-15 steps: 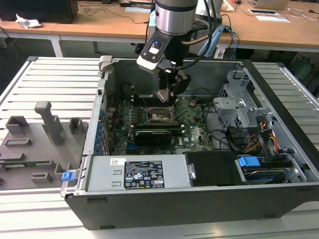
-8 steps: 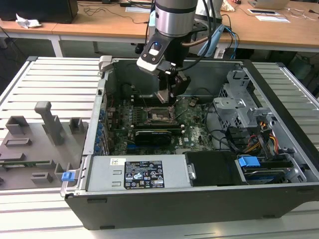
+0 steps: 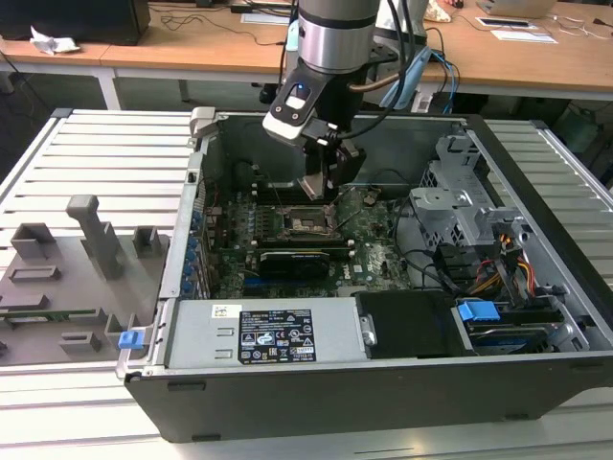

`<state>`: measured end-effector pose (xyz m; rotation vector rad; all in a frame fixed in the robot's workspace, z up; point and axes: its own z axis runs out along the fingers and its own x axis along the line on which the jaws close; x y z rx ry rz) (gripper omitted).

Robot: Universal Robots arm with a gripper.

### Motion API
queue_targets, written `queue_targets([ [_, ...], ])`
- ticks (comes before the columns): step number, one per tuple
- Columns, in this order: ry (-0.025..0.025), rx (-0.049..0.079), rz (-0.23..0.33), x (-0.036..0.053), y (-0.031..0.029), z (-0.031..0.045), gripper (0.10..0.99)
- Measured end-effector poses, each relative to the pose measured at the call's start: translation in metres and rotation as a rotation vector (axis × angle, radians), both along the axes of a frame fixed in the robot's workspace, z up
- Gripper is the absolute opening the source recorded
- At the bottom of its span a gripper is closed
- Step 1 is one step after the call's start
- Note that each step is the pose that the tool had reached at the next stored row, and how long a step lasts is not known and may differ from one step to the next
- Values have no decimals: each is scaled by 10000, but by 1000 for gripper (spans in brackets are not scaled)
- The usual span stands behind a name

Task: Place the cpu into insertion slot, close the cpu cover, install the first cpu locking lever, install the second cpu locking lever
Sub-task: 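Place the cpu into insertion slot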

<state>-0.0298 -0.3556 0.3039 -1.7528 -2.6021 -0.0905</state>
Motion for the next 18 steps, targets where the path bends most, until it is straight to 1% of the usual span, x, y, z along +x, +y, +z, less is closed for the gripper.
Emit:
queue_targets([
  [4, 3, 1, -2, 0, 0, -13, 529],
  [7, 15, 2, -3, 0, 0, -30, 529],
  [9, 34, -26, -44, 0, 0, -69, 529],
  [12, 64, -47, -413, 0, 0, -111, 529],
  [14, 90, -49, -900, 0, 0, -143, 529],
  [16, 110, -48, -1222, 0, 0, -162, 529],
  [17, 134, -48, -1370, -1, 0, -175, 529],
  [18, 146, -49, -1434, -1, 0, -180, 529],
])
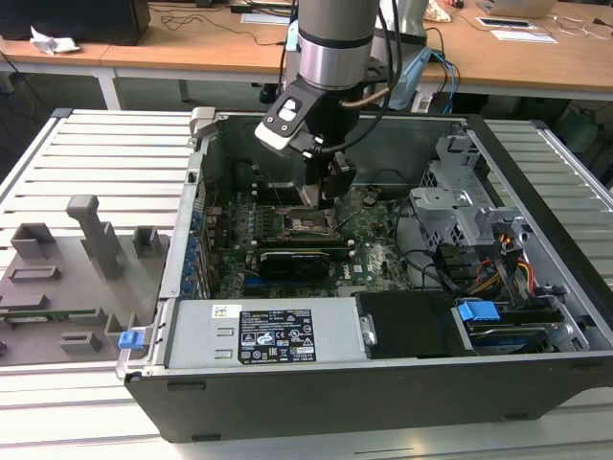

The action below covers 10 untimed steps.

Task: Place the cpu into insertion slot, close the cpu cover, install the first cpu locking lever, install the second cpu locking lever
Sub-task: 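Place the cpu into insertion slot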

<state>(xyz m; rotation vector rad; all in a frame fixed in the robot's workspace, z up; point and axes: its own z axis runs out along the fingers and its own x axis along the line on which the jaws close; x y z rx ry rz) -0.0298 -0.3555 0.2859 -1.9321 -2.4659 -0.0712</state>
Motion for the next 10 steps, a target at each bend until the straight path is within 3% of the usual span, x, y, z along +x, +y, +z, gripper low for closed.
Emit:
queue_targets([
  [10, 78, 1, -320, 0, 0, -52, 529],
])
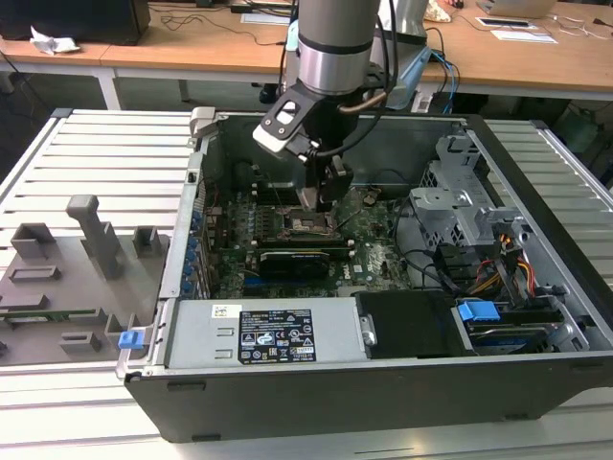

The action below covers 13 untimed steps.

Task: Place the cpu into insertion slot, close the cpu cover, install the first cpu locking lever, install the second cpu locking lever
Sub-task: 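Place the cpu into insertion slot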

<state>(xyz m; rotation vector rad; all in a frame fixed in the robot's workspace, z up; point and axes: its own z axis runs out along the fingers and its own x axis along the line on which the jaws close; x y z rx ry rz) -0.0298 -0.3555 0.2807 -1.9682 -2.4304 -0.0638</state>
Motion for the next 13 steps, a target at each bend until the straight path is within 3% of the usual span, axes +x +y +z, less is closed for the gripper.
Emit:
queue_targets([
  [7, 48, -1, -26, 0, 0, -42, 529],
  [10, 213, -1, -28, -1, 0, -112, 529],
  [13, 253, -1, -27, 0, 0, -154, 529],
])
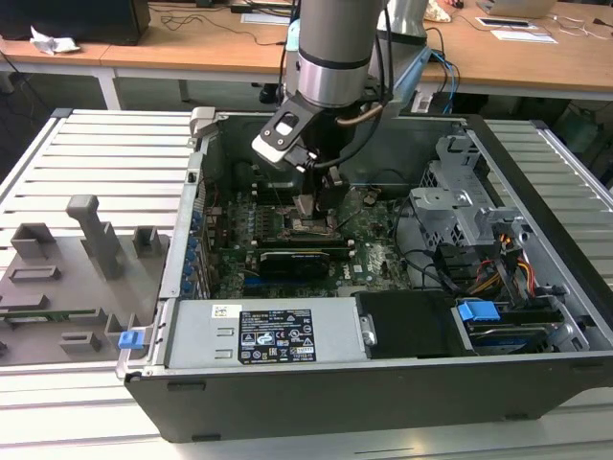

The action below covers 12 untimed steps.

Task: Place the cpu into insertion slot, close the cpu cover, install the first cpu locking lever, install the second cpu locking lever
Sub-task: 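Place the cpu into insertion slot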

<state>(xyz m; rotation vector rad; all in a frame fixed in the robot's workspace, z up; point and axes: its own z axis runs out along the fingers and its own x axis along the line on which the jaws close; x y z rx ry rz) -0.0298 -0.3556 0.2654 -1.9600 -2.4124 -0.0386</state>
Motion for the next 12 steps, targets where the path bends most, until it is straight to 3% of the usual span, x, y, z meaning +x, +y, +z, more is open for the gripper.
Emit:
queue_targets([
  [1, 31, 0, 0, 0, 0, -16, 529],
  [12, 46, 0, -8, 0, 21, -150, 529],
])
